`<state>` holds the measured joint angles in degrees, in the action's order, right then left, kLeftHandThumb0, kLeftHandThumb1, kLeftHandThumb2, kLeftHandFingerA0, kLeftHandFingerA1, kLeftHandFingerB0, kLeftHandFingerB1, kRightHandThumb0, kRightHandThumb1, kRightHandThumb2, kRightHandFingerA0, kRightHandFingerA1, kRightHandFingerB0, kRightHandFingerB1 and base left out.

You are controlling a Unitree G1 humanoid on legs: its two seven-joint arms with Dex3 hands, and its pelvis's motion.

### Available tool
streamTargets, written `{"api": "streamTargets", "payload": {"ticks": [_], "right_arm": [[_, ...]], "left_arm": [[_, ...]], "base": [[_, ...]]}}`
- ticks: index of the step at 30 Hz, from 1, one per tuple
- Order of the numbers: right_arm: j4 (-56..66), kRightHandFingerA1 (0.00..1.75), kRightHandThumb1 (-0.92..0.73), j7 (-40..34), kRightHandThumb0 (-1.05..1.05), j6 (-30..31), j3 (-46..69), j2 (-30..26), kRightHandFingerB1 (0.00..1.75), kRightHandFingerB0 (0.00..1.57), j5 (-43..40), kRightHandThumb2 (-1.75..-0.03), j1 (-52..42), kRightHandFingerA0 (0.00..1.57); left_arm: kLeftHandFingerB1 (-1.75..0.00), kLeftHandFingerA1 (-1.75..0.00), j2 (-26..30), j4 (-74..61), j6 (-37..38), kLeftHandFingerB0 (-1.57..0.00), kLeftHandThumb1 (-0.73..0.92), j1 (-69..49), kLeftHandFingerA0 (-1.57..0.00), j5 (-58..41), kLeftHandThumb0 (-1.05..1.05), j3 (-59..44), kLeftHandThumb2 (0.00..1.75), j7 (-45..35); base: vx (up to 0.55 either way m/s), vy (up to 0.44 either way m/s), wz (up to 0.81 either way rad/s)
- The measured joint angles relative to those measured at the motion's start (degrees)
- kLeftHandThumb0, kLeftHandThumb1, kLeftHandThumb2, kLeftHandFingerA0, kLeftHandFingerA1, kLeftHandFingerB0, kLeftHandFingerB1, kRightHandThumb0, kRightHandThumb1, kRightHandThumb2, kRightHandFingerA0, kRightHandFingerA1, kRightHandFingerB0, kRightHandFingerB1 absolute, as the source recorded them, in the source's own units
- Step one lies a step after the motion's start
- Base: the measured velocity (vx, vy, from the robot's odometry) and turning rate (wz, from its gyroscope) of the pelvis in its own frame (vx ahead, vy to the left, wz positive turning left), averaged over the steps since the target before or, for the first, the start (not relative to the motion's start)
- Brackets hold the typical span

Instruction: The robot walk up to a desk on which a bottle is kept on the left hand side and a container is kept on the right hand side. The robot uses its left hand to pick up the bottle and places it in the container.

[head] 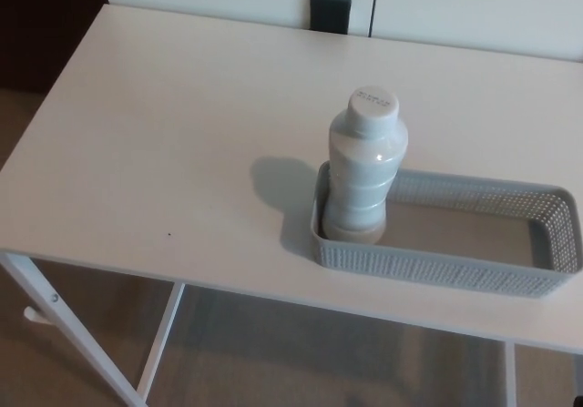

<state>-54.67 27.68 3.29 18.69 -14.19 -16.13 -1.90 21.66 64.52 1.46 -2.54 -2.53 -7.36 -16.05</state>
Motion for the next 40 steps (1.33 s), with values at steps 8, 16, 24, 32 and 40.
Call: {"api": "streamTargets", "payload": {"ticks": [8, 16, 24, 32, 40], "right_arm": [[-0.51, 0.49, -0.36, -0.28, -0.64, -0.29, -0.05, 0.01, 0.47, 0.19, 0.21, -0.75, 0.87, 0.26], [-1.45, 0.49, -0.36, -0.56, -0.60, -1.17, -0.57, 0.00, 0.47, 0.20, 0.79, -0.74, 1.56, 0.25], [-1.56, 0.50, -0.36, -0.93, -0.60, -1.59, -1.06, 0.00, 0.47, 0.20, 1.38, -0.74, 1.56, 0.27], [-1.86, 0.49, -0.37, -1.27, -0.60, -1.76, -1.33, -0.01, 0.46, 0.19, 1.95, -0.74, 1.61, 0.26], [-2.38, 0.50, -0.36, -1.35, -0.61, -1.80, -1.31, -0.01, 0.46, 0.19, 2.15, -0.73, 1.84, 0.27]], "left_arm": [[-0.35, -0.39, 0.64, 0.00, 6.01, -0.17, 0.62, -0.99, -0.17, 3.25, -0.51, 4.29, 0.73, 3.74], [-0.35, -0.37, 1.04, 0.97, 10.27, -0.18, 0.63, -0.55, -0.17, 5.21, -0.51, 5.75, 0.74, 6.31], [-0.35, -0.40, 1.17, 1.70, 11.91, -0.18, 0.62, -0.40, -0.18, 6.51, -0.51, 6.46, 0.73, 7.44], [-0.29, -0.34, 1.17, 2.19, 12.49, -0.22, 0.67, -0.06, -0.22, 6.54, -0.44, 5.86, 0.61, 7.39], [-0.29, -0.35, 1.17, 2.17, 12.69, -0.23, 0.67, -0.04, -0.25, 6.58, -0.44, 5.56, 0.61, 7.35]], "base": [[0.00, 0.000, 0.00], [0.00, 0.000, 0.00], [0.00, 0.000, 0.00], [0.00, 0.000, 0.00], [0.00, 0.000, 0.00]]}}
